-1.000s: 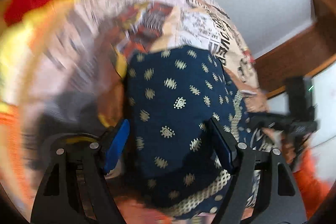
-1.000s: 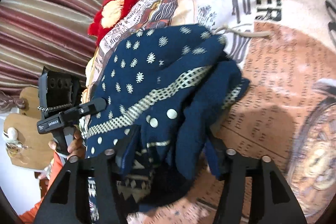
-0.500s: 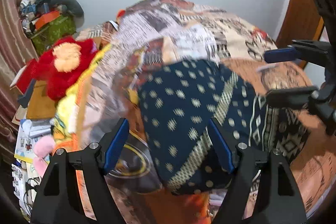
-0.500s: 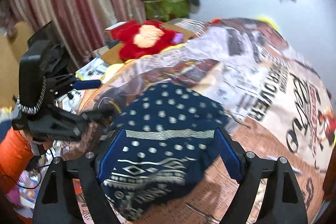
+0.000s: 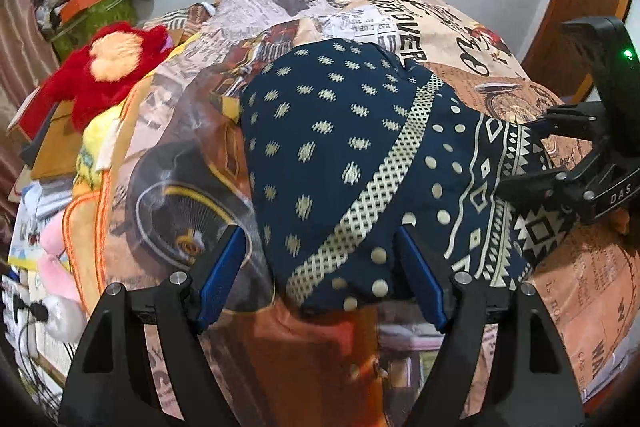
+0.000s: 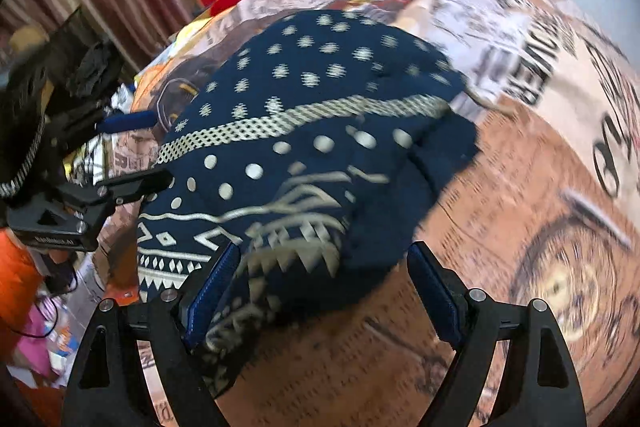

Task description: Fold large clothes

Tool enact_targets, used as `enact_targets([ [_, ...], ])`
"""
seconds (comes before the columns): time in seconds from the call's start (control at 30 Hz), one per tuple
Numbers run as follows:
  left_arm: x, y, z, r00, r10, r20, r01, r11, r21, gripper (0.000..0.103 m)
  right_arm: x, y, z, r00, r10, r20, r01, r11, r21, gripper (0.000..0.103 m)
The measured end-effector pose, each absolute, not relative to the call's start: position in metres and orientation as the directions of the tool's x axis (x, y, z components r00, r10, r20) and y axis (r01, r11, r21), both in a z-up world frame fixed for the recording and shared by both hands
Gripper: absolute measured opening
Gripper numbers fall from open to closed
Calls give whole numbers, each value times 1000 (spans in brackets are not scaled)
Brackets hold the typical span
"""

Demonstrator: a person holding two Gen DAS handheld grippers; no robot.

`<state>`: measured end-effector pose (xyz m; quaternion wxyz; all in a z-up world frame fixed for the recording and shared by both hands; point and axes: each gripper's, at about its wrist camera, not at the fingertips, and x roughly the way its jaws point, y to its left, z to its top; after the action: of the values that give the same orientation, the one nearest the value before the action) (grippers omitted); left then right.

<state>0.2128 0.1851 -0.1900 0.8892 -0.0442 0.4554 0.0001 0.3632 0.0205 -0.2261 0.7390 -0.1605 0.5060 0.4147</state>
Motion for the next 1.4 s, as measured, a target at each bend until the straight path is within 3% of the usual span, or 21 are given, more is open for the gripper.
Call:
enact_targets([
  [0.27, 195, 183, -175, 580, 35, -814, -75, 997, -11, 77, 329, 1, -194, 314, 407, -858, -797, 604, -5, 85],
  [0.47, 175, 182, -112, 706, 88, -702, -149, 988, -26, 77, 302, -8, -150, 464, 425, -777, -772, 624, -120, 85],
  [0.73, 128, 164, -7, 885, 108, -453, -180, 977, -118, 77, 258, -38, -51, 607, 589, -533, -706, 707, -24, 85],
  [0.97, 67, 115, 48, 954, 181, -240, -199, 979, -52, 77, 201, -69, 10, 711, 637, -298, -654, 755, 50, 85],
  [1.17, 32, 94, 58, 966, 211, -151, -221, 974, -53, 78, 149, -85, 29, 753, 637, -167, -637, 769, 59, 92],
  [1.3, 21, 92, 53, 963, 218, -156, -232, 970, -71, 96, 130, -89, 29, 761, 632, -149, -629, 774, 69, 97],
  [1.4, 15, 90, 48, 959, 234, -158, -247, 967, -66, 98, 123, -90, 27, 771, 619, -151, -617, 784, 70, 103],
])
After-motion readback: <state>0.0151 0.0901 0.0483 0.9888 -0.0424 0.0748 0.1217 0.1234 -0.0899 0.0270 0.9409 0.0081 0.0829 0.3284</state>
